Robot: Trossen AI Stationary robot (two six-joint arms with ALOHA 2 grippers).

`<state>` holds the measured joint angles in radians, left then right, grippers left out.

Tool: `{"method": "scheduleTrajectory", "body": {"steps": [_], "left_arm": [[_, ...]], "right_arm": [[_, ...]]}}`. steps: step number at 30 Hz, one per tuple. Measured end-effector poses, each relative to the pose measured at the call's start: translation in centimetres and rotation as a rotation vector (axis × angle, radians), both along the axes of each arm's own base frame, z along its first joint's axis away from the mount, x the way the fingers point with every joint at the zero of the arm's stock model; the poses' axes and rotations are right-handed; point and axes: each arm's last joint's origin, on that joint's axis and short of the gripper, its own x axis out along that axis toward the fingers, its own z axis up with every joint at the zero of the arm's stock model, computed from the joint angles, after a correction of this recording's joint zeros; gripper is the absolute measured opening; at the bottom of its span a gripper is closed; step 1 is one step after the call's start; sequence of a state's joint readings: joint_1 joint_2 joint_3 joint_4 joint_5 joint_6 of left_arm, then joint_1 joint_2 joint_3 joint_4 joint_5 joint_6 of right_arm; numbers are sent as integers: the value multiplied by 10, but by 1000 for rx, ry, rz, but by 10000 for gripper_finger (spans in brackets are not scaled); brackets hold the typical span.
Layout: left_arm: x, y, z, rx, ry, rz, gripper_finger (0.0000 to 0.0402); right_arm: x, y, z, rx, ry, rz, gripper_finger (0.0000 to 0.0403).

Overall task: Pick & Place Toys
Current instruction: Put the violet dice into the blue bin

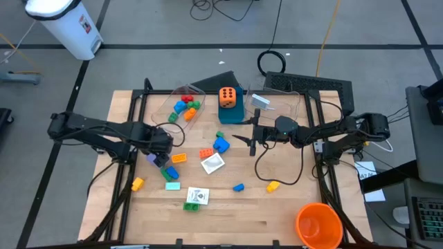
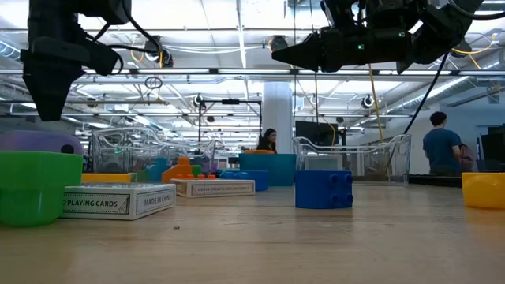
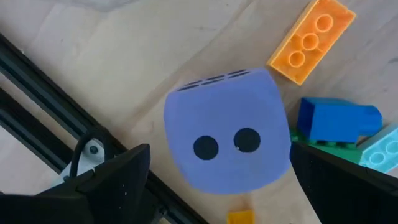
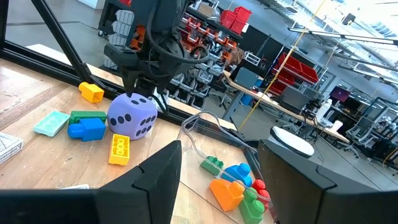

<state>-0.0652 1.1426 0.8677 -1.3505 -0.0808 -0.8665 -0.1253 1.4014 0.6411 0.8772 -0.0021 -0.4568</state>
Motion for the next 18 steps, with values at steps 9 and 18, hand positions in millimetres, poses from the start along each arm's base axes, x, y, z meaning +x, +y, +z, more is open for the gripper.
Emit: {"method": "scheduleTrajectory", "body": {"steps": [9,18], "left_arm": [[1,9,-1,-30,15,32,388],[-4,15,-9,-85,-74,21,388]], "right_arm": [[0,0,0,26,-2,1,208],[0,0,-1,27,4,1,208]]}}
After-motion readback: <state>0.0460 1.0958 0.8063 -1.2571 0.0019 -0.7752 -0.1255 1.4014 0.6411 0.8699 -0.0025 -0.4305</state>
